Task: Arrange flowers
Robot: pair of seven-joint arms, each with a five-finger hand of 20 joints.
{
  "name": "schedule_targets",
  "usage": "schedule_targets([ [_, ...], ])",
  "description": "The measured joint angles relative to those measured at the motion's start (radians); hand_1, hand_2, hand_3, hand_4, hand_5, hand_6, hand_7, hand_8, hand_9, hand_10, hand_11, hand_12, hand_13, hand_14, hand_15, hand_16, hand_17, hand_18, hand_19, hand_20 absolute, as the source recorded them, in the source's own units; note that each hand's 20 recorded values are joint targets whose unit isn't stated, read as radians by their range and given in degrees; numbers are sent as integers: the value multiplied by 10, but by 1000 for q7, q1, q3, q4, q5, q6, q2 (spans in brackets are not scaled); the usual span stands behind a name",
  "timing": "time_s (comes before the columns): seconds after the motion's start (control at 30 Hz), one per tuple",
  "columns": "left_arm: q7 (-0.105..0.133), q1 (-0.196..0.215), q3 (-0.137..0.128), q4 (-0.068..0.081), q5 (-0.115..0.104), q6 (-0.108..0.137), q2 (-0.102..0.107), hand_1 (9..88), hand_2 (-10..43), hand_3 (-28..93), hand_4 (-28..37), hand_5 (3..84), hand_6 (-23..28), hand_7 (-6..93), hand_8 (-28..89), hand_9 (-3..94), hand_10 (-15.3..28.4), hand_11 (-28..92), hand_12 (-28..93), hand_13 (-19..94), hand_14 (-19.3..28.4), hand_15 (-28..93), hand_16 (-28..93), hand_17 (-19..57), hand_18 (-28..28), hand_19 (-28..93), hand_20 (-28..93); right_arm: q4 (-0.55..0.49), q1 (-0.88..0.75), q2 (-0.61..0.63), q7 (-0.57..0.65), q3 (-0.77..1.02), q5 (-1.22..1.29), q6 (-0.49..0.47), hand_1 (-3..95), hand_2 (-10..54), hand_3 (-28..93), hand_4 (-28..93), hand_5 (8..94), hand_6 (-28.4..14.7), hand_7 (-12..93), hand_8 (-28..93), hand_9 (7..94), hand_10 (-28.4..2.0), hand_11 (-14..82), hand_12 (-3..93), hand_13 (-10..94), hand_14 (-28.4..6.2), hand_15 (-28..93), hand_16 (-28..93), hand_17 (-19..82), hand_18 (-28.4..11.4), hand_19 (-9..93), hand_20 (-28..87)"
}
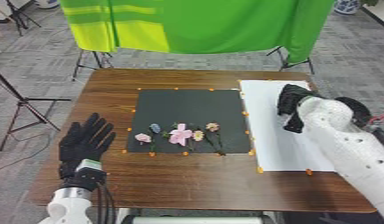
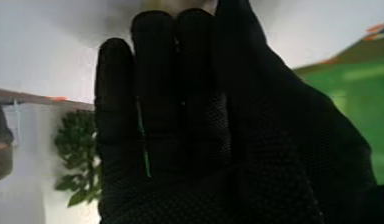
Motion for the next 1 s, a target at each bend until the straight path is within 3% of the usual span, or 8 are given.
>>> schedule_targets([
  [0.2,0,1,0,0,0,0,-2,281,147,705,-283,430,103,139,-81,354,160,280,116,263,172,431,-75,-69,160,376,101,-85,-99,42,-38,15,-2,110,645,-95,709,-283,710,25,352,-46,824,-73,137,466,688,-52,309,475,285,-102,634,279],
  [0.4,1,4,-1,0,0,-1,-2,280,147,705,-283,431,103,140,-81,355,160,280,116,262,172,431,-75,-69,160,376,101,-260,-216,93,-63,81,-21,163,642,-95,718,-283,708,25,358,-46,824,-74,137,467,687,-53,310,474,286,-100,631,270],
  [0.57,2,9,-5,0,1,-1,-3,280,147,705,-283,430,103,140,-81,355,160,279,116,262,172,431,-75,-69,160,376,101,-421,-295,102,-77,167,18,151,636,-95,729,-283,706,25,362,-49,824,-74,140,464,685,-55,319,469,289,-105,609,273],
  [0.63,2,12,-6,0,1,-1,-3,280,147,705,-283,430,103,140,-81,355,160,280,116,262,173,431,-74,-69,160,376,101,-477,-322,94,-90,206,58,108,614,-95,743,-283,695,24,363,-57,810,-76,139,457,669,-54,318,455,303,-106,542,291],
  [0.7,2,12,-6,0,1,-1,-4,279,147,706,-283,430,103,140,-81,355,160,279,116,262,173,431,-75,-69,160,376,101,-517,-342,89,-116,218,61,70,547,-95,780,-282,640,20,328,-89,709,-96,162,330,580,-69,329,342,272,-122,536,294],
  [0.77,2,12,-6,0,1,-1,-4,280,148,705,-283,430,103,140,-81,354,160,280,116,262,172,431,-75,-69,160,377,102,-526,-352,86,-138,198,12,68,469,-95,845,-280,478,0,240,-161,495,-119,142,161,431,-109,268,196,213,-154,557,268],
  [0.87,0,11,-5,0,1,-1,-4,281,148,704,-283,430,103,139,-81,353,160,279,116,262,172,432,-74,-69,160,377,102,-500,-356,77,-123,159,-162,67,434,-95,853,-282,363,-17,201,-154,380,-117,108,137,348,-126,201,180,187,-160,539,237],
  [1.0,0,8,-5,1,3,0,-3,280,149,705,-283,431,103,139,-81,353,160,279,115,262,172,431,-75,-69,160,378,102,-466,-369,62,-22,190,-233,53,413,-95,842,-283,304,-20,162,-131,310,-115,70,122,293,-127,90,210,157,-163,515,223],
])
